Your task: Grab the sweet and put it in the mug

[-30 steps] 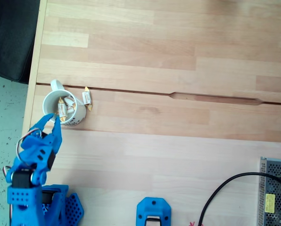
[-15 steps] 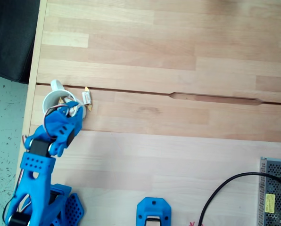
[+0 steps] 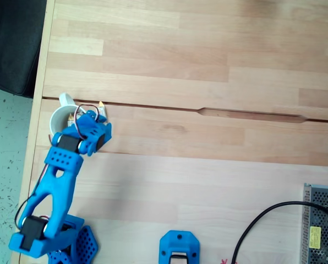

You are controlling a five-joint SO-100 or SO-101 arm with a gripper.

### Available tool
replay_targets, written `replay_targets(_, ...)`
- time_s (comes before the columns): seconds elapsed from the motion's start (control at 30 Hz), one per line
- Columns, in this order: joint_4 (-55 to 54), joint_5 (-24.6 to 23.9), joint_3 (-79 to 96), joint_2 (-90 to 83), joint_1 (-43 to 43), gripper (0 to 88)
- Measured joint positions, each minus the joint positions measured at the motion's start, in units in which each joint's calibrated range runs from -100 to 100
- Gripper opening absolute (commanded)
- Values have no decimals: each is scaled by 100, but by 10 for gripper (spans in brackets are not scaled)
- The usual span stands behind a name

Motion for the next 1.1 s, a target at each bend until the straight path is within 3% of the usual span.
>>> replay_targets(0.5,-57,894,-215,291,0,48)
replay_targets(1.1,-895,640,-816,1490,-126,48)
